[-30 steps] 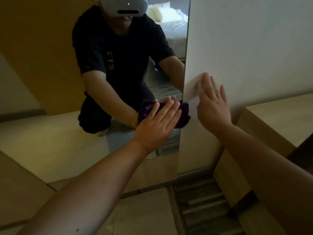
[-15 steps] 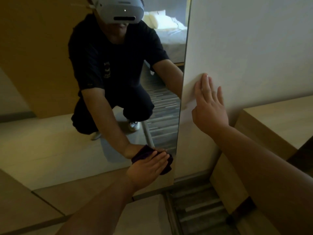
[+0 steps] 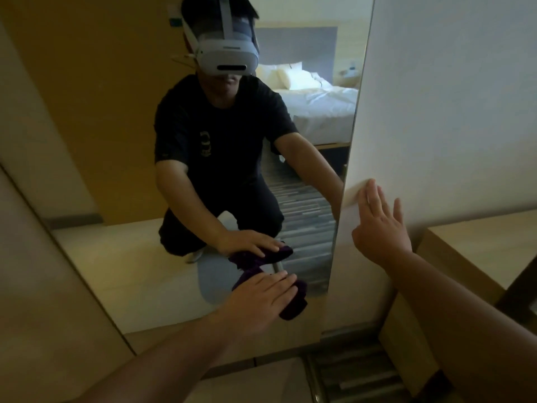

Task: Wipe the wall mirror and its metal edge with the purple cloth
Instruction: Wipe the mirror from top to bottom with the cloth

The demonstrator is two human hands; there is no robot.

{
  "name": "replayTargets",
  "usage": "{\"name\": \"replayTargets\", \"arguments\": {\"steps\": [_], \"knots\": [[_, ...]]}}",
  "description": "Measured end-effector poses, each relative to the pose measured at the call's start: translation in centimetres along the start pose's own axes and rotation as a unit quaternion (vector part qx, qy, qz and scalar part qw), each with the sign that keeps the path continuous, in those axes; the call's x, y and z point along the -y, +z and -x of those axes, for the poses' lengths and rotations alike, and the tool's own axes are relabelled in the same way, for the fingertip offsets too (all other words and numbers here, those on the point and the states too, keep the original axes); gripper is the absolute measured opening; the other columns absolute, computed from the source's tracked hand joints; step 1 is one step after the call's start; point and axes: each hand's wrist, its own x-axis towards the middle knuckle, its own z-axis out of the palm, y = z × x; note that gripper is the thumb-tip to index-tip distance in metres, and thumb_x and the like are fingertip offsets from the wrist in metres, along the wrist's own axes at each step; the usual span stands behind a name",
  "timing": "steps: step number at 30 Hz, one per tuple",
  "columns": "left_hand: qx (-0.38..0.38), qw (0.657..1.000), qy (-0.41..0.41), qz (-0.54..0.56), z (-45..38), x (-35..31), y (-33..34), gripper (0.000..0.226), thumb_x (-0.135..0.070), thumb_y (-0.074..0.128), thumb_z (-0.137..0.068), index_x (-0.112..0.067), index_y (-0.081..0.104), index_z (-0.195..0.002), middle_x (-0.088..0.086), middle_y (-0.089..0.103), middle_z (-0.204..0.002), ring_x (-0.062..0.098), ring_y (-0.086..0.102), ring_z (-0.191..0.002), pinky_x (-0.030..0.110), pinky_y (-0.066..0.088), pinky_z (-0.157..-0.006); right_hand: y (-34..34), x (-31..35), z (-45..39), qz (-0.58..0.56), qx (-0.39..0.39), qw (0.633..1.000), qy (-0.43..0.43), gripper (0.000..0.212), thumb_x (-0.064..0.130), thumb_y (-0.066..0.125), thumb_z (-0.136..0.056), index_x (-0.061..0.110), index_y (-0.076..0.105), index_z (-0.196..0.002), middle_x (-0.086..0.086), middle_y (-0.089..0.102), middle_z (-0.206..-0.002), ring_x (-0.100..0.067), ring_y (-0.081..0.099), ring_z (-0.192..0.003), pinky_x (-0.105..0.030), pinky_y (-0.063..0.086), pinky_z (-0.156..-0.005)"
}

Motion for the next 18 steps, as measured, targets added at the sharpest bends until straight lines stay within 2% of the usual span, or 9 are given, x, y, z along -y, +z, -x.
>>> {"name": "replayTargets", "arguments": {"steps": [3,6,8,9,11,13,14,16,18], "knots": [[-0.032,0.997,-0.033,0.061,0.2,2.0,-3.7,0.079,-0.018,0.087,-0.069,-0.009,0.052,-0.139,0.010,0.055,-0.143,0.023,0.056,-0.127,0.038,0.051,-0.099,-2.1,0.7,0.3,-0.005,0.036,0.999,0.012,0.080,0.032,0.041,-0.100,0.013,-0.012,-0.156,-0.006,-0.025,-0.163,-0.027,-0.020,-0.150,-0.058,0.001,-0.122],[-0.041,0.978,-0.095,0.180,-0.1,3.5,-8.7,0.069,-0.008,0.076,-0.080,-0.008,0.049,-0.143,0.009,0.051,-0.146,0.023,0.052,-0.130,0.039,0.046,-0.108,-5.8,1.9,0.4,-0.035,0.061,0.997,0.020,0.073,0.038,0.040,-0.102,0.016,-0.002,-0.158,-0.008,-0.018,-0.165,-0.027,-0.016,-0.151,-0.056,0.000,-0.122],[-0.003,0.929,-0.170,0.330,-0.9,4.4,-12.8,0.056,-0.010,0.057,-0.093,-0.016,0.044,-0.147,0.002,0.049,-0.148,0.018,0.047,-0.133,0.031,0.039,-0.110,-9.2,3.2,0.4,-0.072,0.056,0.996,0.010,0.067,0.043,0.038,-0.103,0.019,0.008,-0.158,-0.008,-0.010,-0.166,-0.026,-0.008,-0.153,-0.051,0.002,-0.122],[0.027,0.899,-0.201,0.388,-1.3,4.9,-15.2,0.053,-0.014,0.053,-0.094,-0.022,0.046,-0.146,-0.002,0.053,-0.143,0.014,0.051,-0.126,0.027,0.042,-0.103,-11.1,4.0,0.4,-0.099,0.051,0.994,-0.002,0.064,0.045,0.039,-0.103,0.022,0.016,-0.158,-0.007,-0.004,-0.167,-0.026,-0.001,-0.153,-0.049,0.006,-0.122],[0.083,0.856,-0.229,0.456,-2.3,6.3,-19.9,0.050,-0.021,0.052,-0.095,-0.029,0.047,-0.143,-0.006,0.059,-0.134,0.010,0.057,-0.113,0.027,0.047,-0.091,-15.6,5.5,0.1,-0.153,0.052,0.987,-0.026,0.057,0.048,0.040,-0.101,0.026,0.034,-0.153,-0.004,0.014,-0.166,-0.026,0.020,-0.151,-0.047,0.022,-0.120],[0.133,0.828,-0.240,0.490,-3.2,7.6,-24.3,0.045,-0.025,0.054,-0.098,-0.028,0.049,-0.142,-0.004,0.061,-0.133,0.012,0.059,-0.112,0.028,0.048,-0.090,-20.3,6.7,-0.3,-0.199,0.063,0.977,-0.042,0.055,0.051,0.040,-0.097,0.024,0.048,-0.144,-0.002,0.032,-0.160,-0.023,0.038,-0.142,-0.043,0.036,-0.114],[0.148,0.807,-0.249,0.515,-3.6,8.2,-26.7,0.040,-0.026,0.055,-0.099,-0.028,0.052,-0.139,-0.003,0.062,-0.130,0.013,0.061,-0.110,0.029,0.049,-0.091,-22.8,7.3,-0.7,-0.218,0.070,0.972,-0.047,0.053,0.050,0.042,-0.097,0.023,0.051,-0.141,-0.002,0.038,-0.156,-0.022,0.043,-0.138,-0.038,0.039,-0.110],[0.161,0.740,-0.278,0.591,-4.3,9.2,-31.0,0.025,-0.026,0.058,-0.099,-0.029,0.062,-0.124,0.000,0.069,-0.119,0.017,0.066,-0.103,0.038,0.052,-0.093,-27.9,8.3,-1.2,-0.243,0.088,0.965,-0.050,0.049,0.048,0.048,-0.097,0.022,0.054,-0.139,0.001,0.047,-0.150,-0.018,0.048,-0.132,-0.029,0.038,-0.102],[0.179,0.667,-0.298,0.659,-4.6,9.8,-35.7,0.014,-0.025,0.060,-0.098,-0.028,0.067,-0.110,0.005,0.072,-0.110,0.023,0.069,-0.101,0.044,0.053,-0.095,-32.9,9.1,-1.2,-0.257,0.124,0.957,-0.058,0.051,0.053,0.051,-0.095,0.025,0.055,-0.138,0.004,0.051,-0.145,-0.015,0.052,-0.128,-0.026,0.039,-0.099]]}}
